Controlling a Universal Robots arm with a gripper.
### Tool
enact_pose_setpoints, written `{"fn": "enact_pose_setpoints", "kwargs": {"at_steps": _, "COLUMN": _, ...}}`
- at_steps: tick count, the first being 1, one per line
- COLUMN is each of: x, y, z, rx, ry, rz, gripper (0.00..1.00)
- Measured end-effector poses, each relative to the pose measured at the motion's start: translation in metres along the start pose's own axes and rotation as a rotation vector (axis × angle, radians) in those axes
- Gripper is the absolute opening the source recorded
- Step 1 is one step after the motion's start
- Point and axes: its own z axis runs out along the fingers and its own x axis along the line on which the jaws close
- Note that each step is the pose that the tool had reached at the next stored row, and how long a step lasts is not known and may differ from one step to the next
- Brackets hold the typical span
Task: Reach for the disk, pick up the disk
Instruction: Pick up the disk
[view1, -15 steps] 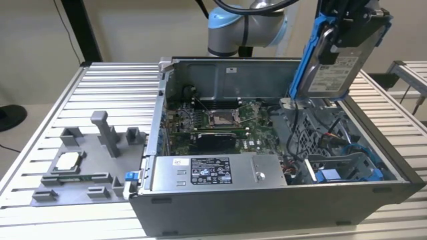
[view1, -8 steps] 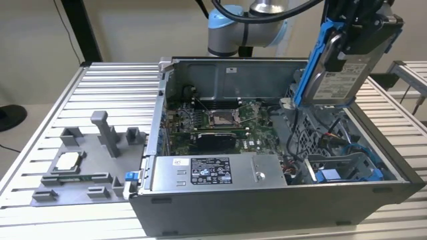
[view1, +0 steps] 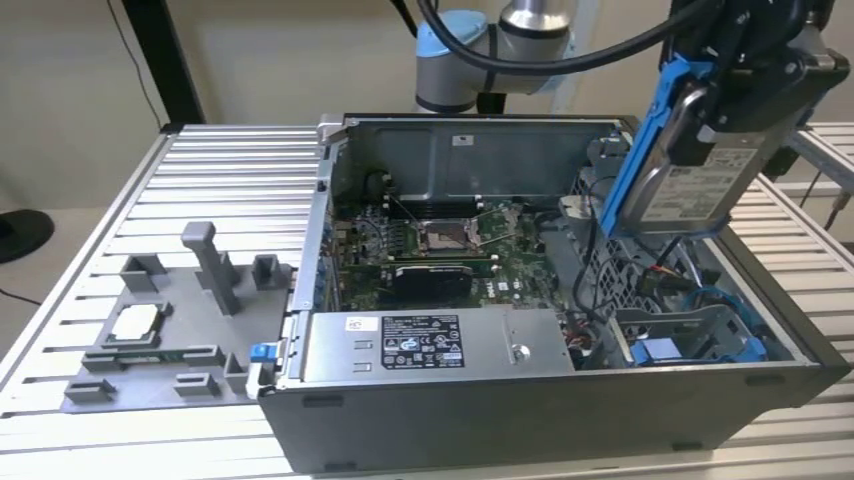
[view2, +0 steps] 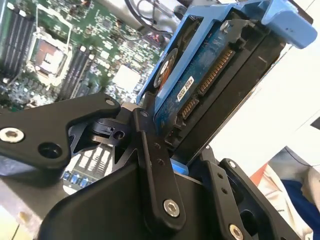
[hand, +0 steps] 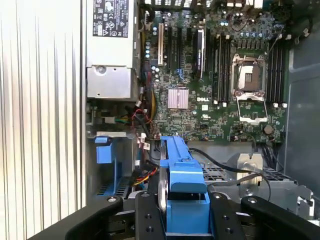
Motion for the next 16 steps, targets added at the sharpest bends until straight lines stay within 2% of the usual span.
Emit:
{"fn": "enact_pose_setpoints", "kwargs": {"at_steps": 14, "x": 0.0624, "y": -0.0005, "z": -0.0022, "rx": 0.0, "ry": -0.0002, "rz": 0.0, "gripper": 0.0}}
{"fn": "enact_pose_setpoints", "kwargs": {"at_steps": 16, "x": 0.0696, "y": -0.0005, "z": -0.0024, "rx": 0.0, "ry": -0.0002, "rz": 0.0, "gripper": 0.0}}
